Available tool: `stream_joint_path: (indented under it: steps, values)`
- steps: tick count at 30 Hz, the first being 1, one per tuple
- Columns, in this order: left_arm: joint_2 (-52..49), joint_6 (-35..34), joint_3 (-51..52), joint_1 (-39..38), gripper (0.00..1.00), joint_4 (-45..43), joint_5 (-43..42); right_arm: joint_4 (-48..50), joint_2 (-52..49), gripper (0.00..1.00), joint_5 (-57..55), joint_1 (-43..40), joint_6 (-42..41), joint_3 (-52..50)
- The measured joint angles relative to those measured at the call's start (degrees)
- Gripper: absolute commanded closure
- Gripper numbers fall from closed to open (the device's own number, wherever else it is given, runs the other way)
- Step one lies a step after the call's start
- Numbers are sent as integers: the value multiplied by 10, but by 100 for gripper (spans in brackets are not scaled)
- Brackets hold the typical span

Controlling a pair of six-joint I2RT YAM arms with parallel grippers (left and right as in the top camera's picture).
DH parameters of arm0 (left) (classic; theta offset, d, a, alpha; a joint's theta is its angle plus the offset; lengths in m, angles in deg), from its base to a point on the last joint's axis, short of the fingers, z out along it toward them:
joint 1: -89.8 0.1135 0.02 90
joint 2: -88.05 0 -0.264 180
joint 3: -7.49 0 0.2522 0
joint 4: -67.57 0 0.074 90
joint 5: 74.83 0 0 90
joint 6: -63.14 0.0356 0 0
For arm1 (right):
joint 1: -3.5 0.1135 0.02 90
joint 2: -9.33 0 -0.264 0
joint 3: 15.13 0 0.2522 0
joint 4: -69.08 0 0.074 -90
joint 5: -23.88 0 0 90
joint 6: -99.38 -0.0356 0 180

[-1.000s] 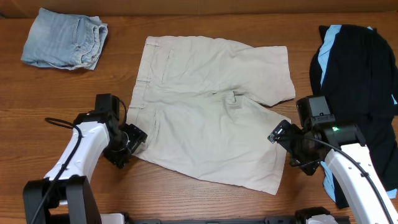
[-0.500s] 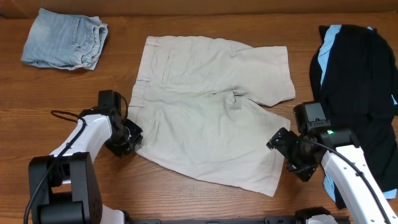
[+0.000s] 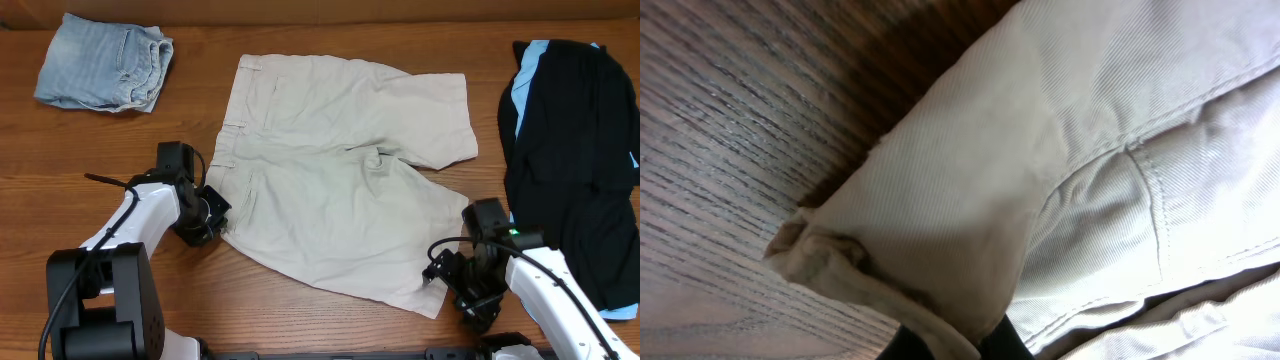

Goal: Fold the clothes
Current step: 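Grasp the bottom leg hems with the left and right grippers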

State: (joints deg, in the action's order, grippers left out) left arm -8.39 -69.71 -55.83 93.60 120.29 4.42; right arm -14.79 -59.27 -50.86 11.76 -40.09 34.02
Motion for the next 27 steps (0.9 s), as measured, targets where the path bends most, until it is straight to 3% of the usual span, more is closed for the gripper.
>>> stream_joint_path:
  steps: [5,9,18,27]
  values:
    - [0,0,0,0,96,-1,0,32,0,24,21,0,-2,-37]
    - [0,0,0,0,96,-10,0,60,0,25,23,23,-14,-51]
    - [-1,0,0,0,96,-11,-1,128,-2,25,2,157,-115,-56]
    - [-1,0,0,0,96,-11,-2,157,-66,25,-22,170,-139,-56]
